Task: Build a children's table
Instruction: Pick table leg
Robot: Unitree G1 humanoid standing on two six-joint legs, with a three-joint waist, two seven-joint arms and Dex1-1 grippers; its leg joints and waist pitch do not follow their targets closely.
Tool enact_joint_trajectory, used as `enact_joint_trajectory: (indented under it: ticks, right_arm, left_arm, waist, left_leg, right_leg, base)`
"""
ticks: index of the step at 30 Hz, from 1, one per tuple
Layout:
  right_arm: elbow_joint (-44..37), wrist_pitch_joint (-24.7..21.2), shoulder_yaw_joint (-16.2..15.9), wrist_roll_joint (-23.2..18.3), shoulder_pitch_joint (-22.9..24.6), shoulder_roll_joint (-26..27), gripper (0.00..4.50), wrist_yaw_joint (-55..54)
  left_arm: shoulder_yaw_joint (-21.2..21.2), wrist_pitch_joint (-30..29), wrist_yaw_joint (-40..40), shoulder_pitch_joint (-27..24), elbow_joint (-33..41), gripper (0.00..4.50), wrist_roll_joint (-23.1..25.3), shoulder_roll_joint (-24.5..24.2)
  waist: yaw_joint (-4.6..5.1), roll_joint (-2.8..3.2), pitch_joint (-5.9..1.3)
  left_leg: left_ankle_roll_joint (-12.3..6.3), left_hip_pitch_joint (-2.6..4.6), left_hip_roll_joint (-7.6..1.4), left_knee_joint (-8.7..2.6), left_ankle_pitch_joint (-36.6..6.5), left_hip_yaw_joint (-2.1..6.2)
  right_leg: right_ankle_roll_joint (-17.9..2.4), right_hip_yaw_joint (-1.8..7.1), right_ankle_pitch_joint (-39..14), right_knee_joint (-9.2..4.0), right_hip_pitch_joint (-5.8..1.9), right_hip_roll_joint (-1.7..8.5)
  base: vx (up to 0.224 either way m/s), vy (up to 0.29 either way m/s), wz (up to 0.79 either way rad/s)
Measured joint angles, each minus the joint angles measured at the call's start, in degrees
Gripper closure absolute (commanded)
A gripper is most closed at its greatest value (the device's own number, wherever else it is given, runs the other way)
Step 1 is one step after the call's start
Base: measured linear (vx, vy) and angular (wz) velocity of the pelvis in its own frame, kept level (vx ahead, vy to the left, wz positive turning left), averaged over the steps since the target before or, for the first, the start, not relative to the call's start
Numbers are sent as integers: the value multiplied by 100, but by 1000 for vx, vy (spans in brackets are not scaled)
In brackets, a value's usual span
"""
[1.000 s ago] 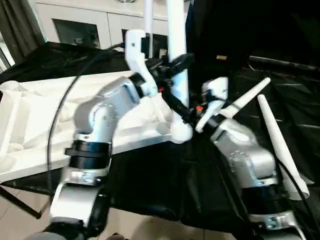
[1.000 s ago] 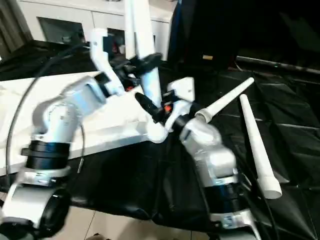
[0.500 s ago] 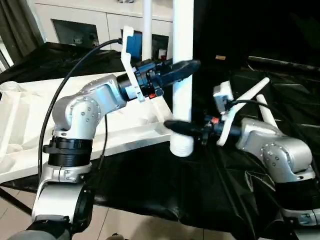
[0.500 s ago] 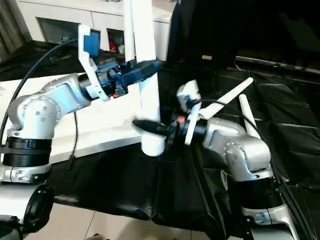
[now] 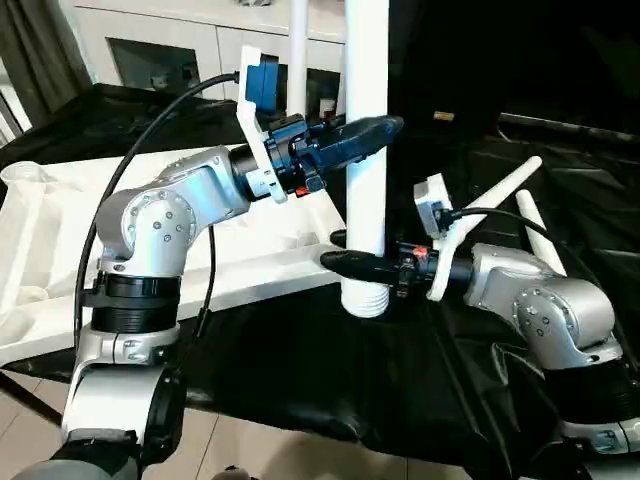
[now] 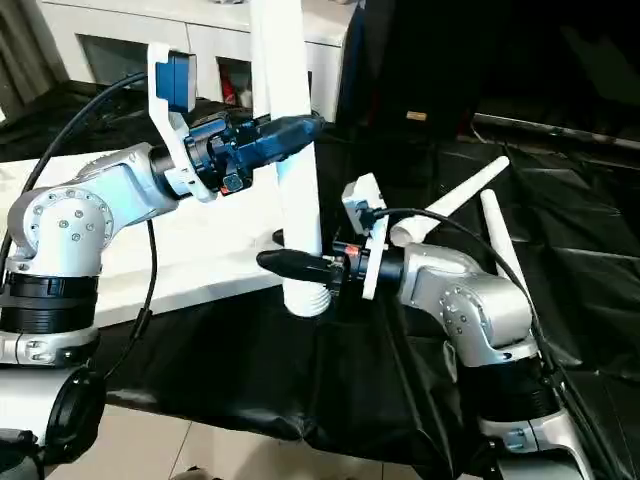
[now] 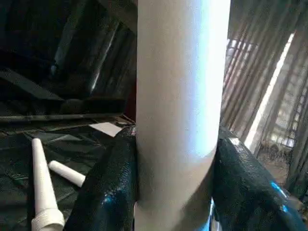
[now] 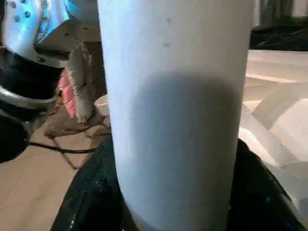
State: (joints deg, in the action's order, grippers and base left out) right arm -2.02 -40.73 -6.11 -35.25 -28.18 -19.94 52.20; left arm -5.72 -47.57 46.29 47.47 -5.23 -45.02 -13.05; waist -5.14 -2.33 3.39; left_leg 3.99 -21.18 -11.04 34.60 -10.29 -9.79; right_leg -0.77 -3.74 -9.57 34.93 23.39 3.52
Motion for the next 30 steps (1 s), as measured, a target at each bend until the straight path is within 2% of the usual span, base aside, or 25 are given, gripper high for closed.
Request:
enact_joint_trajectory:
  ticks: [2, 5, 8, 11, 16, 17, 21, 27, 29, 30]
  right_arm:
    - [20, 126, -2, 138, 0, 110, 254, -207]
    - [126, 301, 16, 407, 0, 237, 257, -664]
    - [267, 508, 5, 719, 1, 568, 257, -1237]
    - [280, 641, -33, 954, 1, 731, 257, -1595]
    - [284, 803, -118, 1181, 0, 974, 257, -1983]
    - [285, 816, -118, 1230, 0, 988, 257, -2049]
    - [315, 869, -107, 1332, -5, 1130, 257, -2325]
    - [327, 884, -113, 1466, -35, 1179, 257, -2425]
    - [327, 860, -94, 1420, -35, 1199, 187, -2404]
    - [324, 808, -61, 1295, -34, 1207, 187, -2349]
  left_arm:
    - [0, 100, -180, 2, -19, 199, 97, 56]
    - [-21, 196, -622, 7, -97, 186, 328, 187]
    - [96, 436, -1243, 11, -128, 151, 783, 422]
    - [225, 585, -1642, 11, -174, 149, 1052, 569]
    - [224, 596, -2095, 14, -226, 149, 1156, 790]
    - [222, 600, -2172, 19, -226, 176, 1185, 806]
    - [220, 659, -2435, 76, -227, 199, 1373, 890]
    - [186, 691, -2580, 76, -228, 257, 1386, 912]
    - [184, 691, -2554, 76, -227, 264, 1374, 898]
    - [176, 688, -2516, 76, -227, 264, 1358, 866]
  waist:
    - [2, 0, 0]
    - [2, -1, 0]
    - [5, 0, 0]
    - [7, 0, 0]
    - [13, -1, 1]
    - [14, -1, 1]
    - [16, -1, 1]
    - [16, -2, 1]
    - [16, -2, 1]
    - [16, -2, 1]
  left_leg:
    - [1, 0, 0, 0, 1, 0]
    - [6, 1, 0, 0, 4, 1]
    - [6, -1, 0, -2, 4, 2]
    - [6, -2, 0, -6, 3, 1]
    - [7, -3, 0, -10, 3, 1]
    - [7, -3, 0, -10, 4, 1]
    - [7, -2, 0, -10, 4, 1]
    - [7, -3, 0, -11, 4, 1]
    - [7, -4, 0, -11, 4, 1]
    - [7, -3, 0, -11, 4, 1]
  right_leg:
    - [0, 0, 0, 0, 0, 0]
    - [0, -1, 0, 0, -1, 0]
    - [2, -1, -1, 0, 1, 0]
    - [2, 0, -1, -2, 1, 0]
    - [0, -1, -1, -2, 4, -1]
    - [0, -1, -1, -2, 4, -1]
    - [4, 0, -3, -2, 4, -1]
    - [7, 0, -5, -3, 5, -1]
    - [7, 0, -5, -3, 5, -1]
    - [7, 0, -5, -4, 5, -1]
  base:
    - [0, 0, 0]
    - [0, 0, 0]
    - [0, 0, 0]
    - [0, 0, 0]
    - [0, 0, 0]
    - [0, 0, 0]
    - [0, 0, 0]
    - [0, 0, 0]
    - [0, 0, 0]
    - [0, 0, 0]
